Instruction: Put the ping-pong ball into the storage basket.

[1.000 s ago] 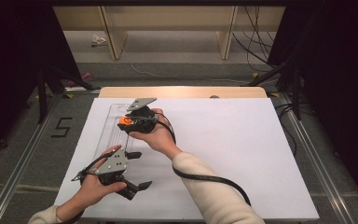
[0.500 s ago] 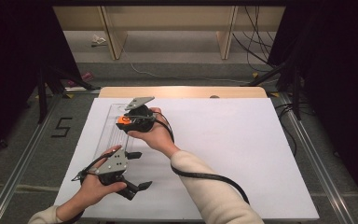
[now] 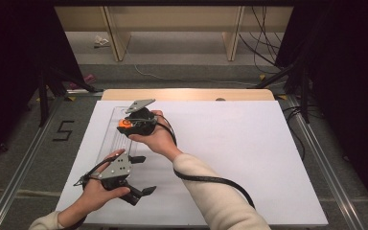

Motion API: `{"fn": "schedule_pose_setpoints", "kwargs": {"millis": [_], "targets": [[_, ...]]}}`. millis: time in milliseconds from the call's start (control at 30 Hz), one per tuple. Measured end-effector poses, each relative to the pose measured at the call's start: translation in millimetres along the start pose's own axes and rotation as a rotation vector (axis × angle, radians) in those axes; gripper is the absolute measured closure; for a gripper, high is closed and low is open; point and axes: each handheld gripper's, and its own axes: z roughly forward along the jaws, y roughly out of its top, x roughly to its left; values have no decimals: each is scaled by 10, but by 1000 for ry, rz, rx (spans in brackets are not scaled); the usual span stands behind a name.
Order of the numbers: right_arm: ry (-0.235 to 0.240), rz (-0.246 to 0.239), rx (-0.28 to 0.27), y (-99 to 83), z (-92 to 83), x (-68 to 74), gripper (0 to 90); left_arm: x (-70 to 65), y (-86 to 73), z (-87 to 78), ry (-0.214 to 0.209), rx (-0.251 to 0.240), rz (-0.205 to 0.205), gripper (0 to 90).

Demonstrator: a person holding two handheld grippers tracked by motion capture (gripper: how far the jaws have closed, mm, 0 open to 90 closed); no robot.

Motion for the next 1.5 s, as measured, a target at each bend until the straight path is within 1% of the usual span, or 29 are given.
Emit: {"fn": "schedule_pose_setpoints", "kwargs": {"millis": [1500], "targets": [[12,-7,12,59,135,-19,514,-4,2,-2,-2,-1,3,12]]}}
